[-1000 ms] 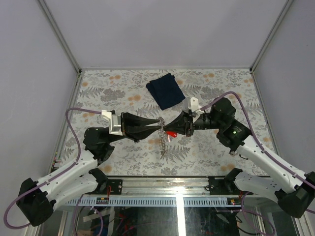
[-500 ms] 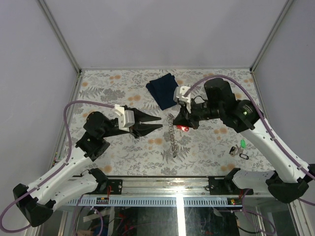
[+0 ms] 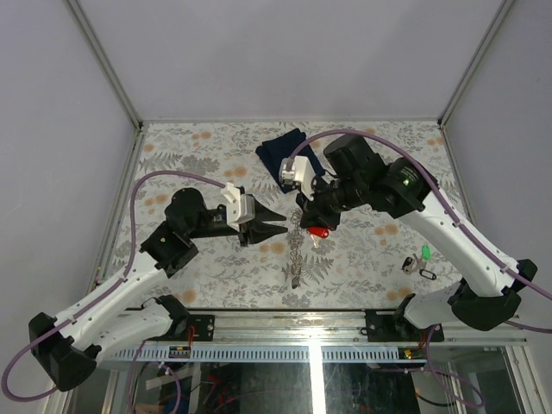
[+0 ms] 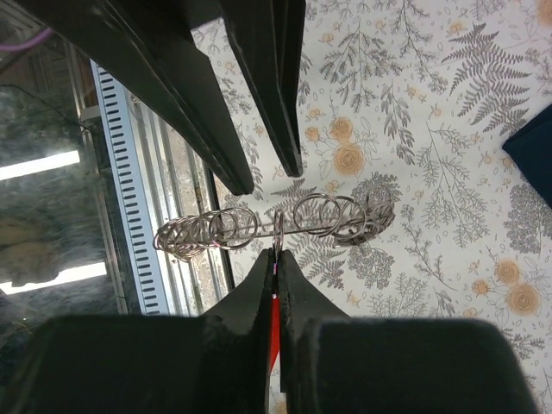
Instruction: Put the keys on the keyring
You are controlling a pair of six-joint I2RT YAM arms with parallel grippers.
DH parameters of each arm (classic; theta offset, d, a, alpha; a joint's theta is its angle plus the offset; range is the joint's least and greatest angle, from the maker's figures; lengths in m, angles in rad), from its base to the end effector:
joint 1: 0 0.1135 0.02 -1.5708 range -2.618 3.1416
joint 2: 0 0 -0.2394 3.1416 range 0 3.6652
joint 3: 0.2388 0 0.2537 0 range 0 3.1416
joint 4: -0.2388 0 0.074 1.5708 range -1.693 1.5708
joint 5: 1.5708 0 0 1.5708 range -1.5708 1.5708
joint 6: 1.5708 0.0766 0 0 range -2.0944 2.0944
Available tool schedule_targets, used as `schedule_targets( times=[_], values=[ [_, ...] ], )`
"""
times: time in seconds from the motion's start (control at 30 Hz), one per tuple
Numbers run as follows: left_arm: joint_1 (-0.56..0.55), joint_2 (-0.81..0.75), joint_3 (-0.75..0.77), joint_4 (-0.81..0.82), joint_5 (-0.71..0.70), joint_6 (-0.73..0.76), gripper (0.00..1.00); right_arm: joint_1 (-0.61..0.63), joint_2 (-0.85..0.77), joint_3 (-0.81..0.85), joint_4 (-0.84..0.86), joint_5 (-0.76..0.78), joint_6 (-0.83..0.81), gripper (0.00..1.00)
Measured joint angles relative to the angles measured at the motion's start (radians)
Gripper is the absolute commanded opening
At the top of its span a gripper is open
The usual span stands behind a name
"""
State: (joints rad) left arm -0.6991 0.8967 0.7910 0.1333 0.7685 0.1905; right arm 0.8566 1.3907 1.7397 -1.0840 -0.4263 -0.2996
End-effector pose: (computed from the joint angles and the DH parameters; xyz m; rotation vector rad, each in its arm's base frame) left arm 0.1579 -0.2023 0.3378 1.2184 1.0949 -0.9832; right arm 0.1692 0.2436 0.3933 -1.4660 1.8356 0.7721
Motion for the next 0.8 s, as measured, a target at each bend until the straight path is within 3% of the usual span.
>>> schedule_targets(
  times=[0.5, 0.8],
  values=[
    [-0.013, 0.037, 0.032, -0.029, 0.038, 0.014, 0.27, 0.023, 0.059, 0.047, -0.035, -0.001, 0.011, 0.00],
    [-0.031, 0.058, 0.033, -0.029, 0.039, 0.024, 0.21, 0.027, 0.060, 0.047, -0.035, -0.002, 0.010, 0.00]
  ],
)
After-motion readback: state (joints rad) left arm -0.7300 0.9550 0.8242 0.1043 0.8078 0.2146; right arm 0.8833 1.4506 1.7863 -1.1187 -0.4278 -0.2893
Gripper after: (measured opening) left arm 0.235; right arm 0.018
